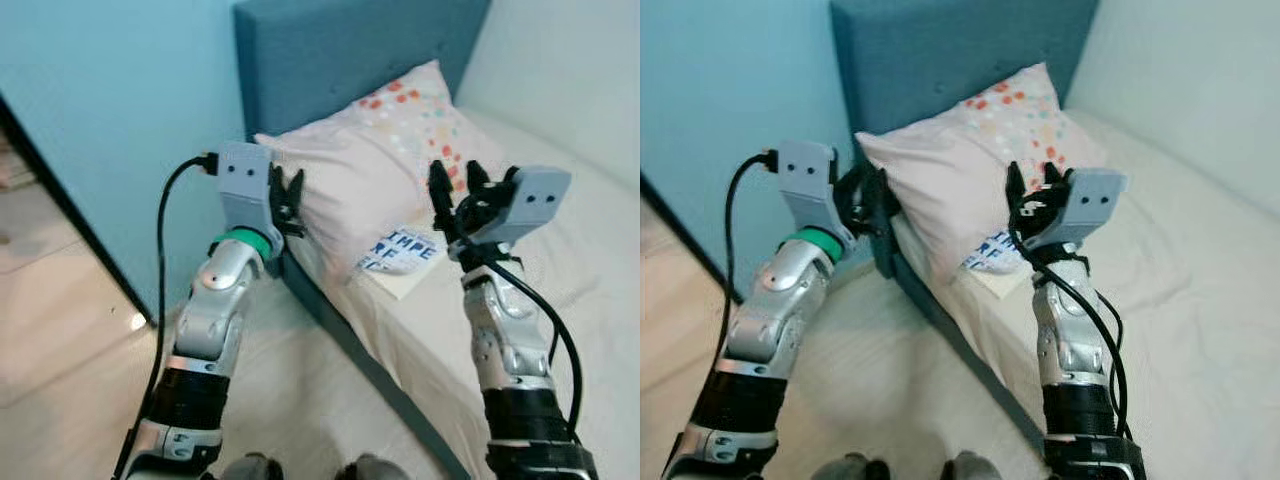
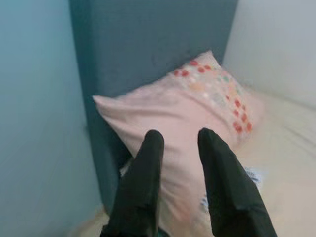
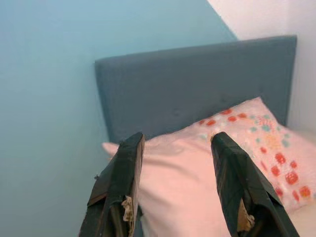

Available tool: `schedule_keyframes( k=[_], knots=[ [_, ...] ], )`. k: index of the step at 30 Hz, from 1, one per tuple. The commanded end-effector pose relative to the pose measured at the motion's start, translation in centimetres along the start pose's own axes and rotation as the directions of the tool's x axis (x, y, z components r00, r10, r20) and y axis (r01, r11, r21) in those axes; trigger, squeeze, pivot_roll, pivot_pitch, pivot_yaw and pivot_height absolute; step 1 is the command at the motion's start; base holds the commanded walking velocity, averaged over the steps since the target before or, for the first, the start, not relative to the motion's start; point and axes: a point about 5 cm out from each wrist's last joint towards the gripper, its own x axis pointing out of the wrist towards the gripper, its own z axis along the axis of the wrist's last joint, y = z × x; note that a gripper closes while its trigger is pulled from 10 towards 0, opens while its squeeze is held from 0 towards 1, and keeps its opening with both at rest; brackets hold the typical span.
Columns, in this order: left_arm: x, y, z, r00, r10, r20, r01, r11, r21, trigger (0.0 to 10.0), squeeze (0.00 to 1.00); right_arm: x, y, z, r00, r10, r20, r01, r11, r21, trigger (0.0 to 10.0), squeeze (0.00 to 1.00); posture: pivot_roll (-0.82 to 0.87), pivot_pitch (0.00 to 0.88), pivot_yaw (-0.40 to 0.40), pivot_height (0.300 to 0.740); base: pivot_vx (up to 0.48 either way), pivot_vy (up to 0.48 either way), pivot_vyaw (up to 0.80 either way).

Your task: Clean up the room

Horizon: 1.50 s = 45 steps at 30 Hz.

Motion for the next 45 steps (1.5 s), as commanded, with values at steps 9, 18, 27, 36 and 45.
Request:
schedule_keyframes(
  k=[9,18,27,36,45],
  knots=[
    [0.08,-0.34,0.13,1.0,-0.019,0.007,0.019,1.0,0.0,10.0,0.0,-0.2,-0.61,-0.38,1.0,-0.023,-0.016,0.023,1.0,-0.002,10.0,0.0,-0.06,0.0,0.03,0.74,-0.289,0.0,0.0],
    [0.09,-0.31,0.11,1.0,-0.018,0.006,0.018,1.0,-0.002,10.0,0.0,-0.2,-0.74,-0.55,0.999,-0.029,-0.024,0.029,1.0,0.0,10.0,0.0,-0.06,0.001,0.03,0.74,-0.287,0.0,0.0],
    [0.05,-0.33,-0.08,1.0,-0.022,-0.014,0.022,1.0,-0.01,10.0,0.0,-0.34,-1.17,-0.92,0.997,-0.051,-0.05,0.052,0.999,0.009,10.0,0.0,-0.06,0.007,0.03,0.74,-0.19,0.0,-0.43],
    [-0.01,-0.36,-0.47,0.999,-0.029,-0.039,0.028,1.0,-0.01,10.0,0.0,-0.33,-1.34,-0.96,0.997,-0.06,-0.054,0.06,0.998,0.014,10.0,0.0,-0.06,0.007,0.031,0.74,0.0,0.0,-0.78],
    [0.11,-0.35,-0.55,0.998,-0.031,-0.049,0.03,0.999,-0.012,10.0,0.0,-0.33,-1.37,-1.0,0.996,-0.064,-0.058,0.066,0.998,0.02,10.0,0.0,-0.07,0.009,0.033,0.74,0.0,0.0,-0.78]
  ],
)
